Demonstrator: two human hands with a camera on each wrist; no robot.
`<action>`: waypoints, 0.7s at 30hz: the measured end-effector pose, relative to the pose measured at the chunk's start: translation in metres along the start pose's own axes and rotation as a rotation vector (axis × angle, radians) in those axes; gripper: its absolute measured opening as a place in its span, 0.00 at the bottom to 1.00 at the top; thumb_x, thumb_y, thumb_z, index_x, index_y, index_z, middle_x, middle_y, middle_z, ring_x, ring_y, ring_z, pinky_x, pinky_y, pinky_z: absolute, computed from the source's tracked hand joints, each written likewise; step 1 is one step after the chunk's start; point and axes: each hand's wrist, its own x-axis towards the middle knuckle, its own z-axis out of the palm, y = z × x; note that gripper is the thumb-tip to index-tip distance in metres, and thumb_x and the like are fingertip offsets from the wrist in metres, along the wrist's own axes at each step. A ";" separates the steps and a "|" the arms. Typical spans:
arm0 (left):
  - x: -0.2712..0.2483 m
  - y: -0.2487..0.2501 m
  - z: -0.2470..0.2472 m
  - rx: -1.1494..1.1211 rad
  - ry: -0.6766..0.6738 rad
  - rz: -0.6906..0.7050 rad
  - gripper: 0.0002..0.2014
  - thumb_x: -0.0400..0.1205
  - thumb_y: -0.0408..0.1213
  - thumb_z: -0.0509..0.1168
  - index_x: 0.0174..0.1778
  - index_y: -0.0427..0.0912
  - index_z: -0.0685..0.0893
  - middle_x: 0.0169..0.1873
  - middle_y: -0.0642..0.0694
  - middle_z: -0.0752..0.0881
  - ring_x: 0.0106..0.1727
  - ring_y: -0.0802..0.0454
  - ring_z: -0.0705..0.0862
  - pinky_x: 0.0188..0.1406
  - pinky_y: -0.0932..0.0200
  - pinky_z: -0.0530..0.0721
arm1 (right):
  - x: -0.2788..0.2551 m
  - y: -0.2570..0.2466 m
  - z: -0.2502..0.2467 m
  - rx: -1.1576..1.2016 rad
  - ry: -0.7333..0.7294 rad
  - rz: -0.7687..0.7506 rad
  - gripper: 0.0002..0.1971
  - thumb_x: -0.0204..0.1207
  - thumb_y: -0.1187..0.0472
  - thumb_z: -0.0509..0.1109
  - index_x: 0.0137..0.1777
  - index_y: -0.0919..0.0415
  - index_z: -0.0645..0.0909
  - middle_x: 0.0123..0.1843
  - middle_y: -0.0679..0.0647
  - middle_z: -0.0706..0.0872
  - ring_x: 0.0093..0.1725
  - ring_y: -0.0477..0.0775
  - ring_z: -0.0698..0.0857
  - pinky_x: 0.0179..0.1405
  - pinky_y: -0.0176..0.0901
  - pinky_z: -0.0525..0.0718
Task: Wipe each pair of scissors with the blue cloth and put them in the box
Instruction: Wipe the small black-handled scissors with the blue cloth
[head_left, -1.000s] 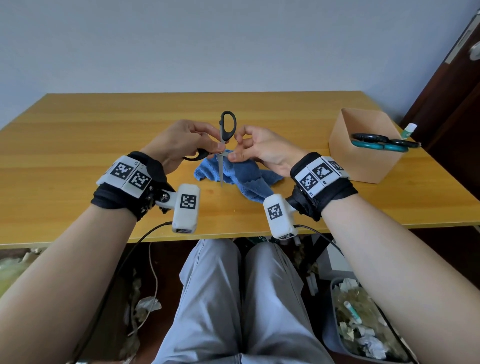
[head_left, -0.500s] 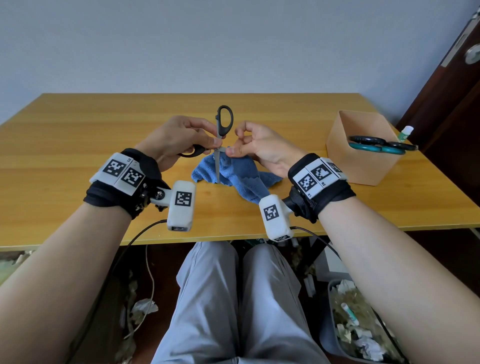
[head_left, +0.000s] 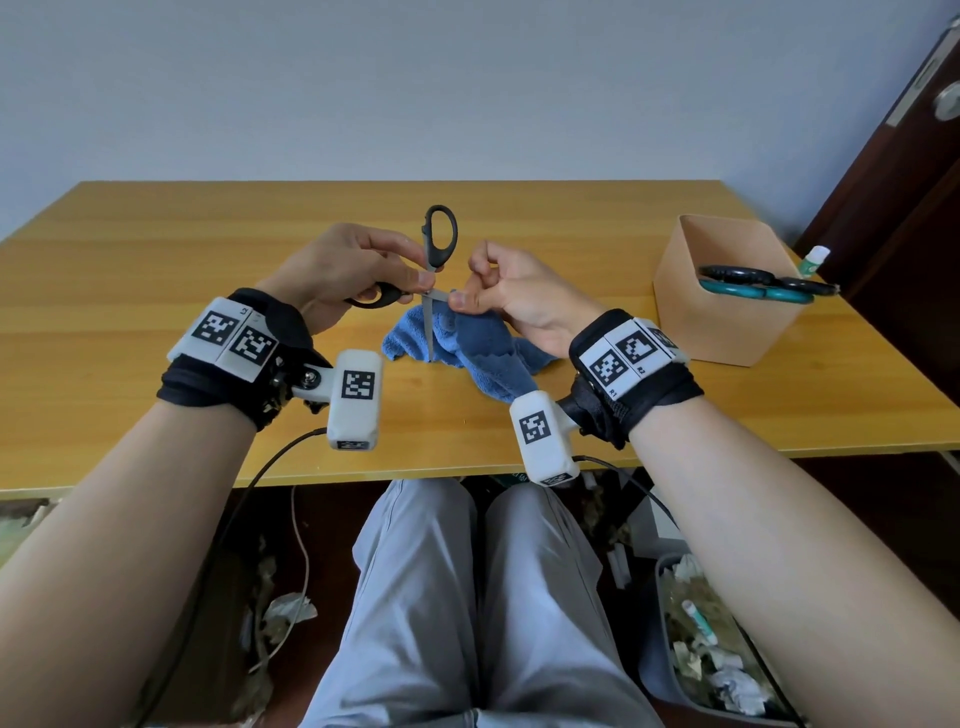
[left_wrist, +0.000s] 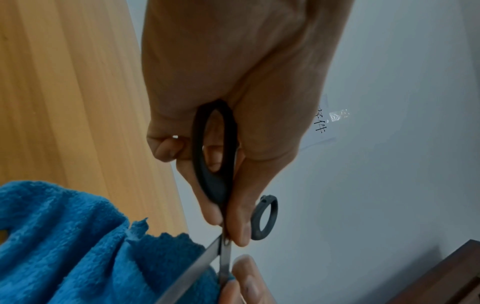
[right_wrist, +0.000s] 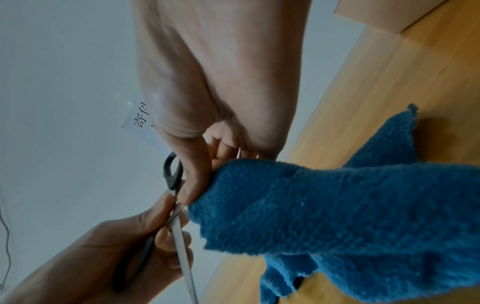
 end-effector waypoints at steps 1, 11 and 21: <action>0.000 -0.001 -0.003 -0.003 0.000 0.002 0.06 0.77 0.27 0.76 0.45 0.41 0.89 0.25 0.49 0.85 0.30 0.55 0.82 0.36 0.59 0.68 | -0.001 0.001 -0.002 -0.005 0.015 0.005 0.21 0.75 0.79 0.71 0.39 0.55 0.66 0.30 0.52 0.78 0.35 0.47 0.82 0.38 0.35 0.84; -0.006 -0.011 -0.055 -0.100 0.152 0.026 0.03 0.79 0.27 0.73 0.42 0.39 0.88 0.40 0.45 0.89 0.37 0.54 0.84 0.47 0.62 0.81 | -0.004 0.016 -0.037 0.115 0.411 0.098 0.04 0.84 0.68 0.66 0.51 0.59 0.80 0.52 0.60 0.88 0.40 0.53 0.86 0.39 0.40 0.86; 0.002 -0.015 -0.021 -0.147 0.088 -0.025 0.04 0.79 0.29 0.74 0.48 0.37 0.88 0.40 0.53 0.92 0.41 0.55 0.84 0.47 0.66 0.83 | -0.013 0.022 -0.041 -0.483 0.226 0.370 0.14 0.76 0.77 0.63 0.51 0.59 0.82 0.40 0.53 0.84 0.41 0.52 0.82 0.35 0.42 0.82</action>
